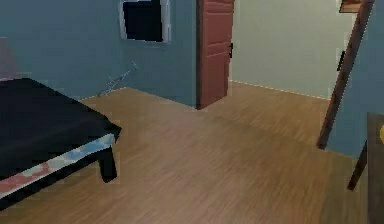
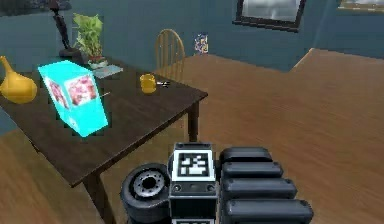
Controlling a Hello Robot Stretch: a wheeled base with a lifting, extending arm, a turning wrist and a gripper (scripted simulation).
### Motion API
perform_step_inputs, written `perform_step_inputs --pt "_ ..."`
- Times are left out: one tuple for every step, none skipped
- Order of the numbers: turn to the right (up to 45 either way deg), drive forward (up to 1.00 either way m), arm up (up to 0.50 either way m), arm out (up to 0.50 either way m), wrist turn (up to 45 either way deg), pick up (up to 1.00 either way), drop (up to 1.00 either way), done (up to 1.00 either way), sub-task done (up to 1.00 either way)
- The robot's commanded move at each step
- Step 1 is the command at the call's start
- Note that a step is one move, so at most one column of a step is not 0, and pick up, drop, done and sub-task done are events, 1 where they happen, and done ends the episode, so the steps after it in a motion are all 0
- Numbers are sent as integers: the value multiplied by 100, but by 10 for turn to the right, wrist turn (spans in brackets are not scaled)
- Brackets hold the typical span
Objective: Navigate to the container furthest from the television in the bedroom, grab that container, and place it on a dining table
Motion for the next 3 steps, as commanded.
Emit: perform_step_inputs --pt "0 60 0 0 0 0 0 0 0" --pt "360 0 0 0 0 0 0 0 0" --pt "0 100 0 0 0 0 0 0 0"
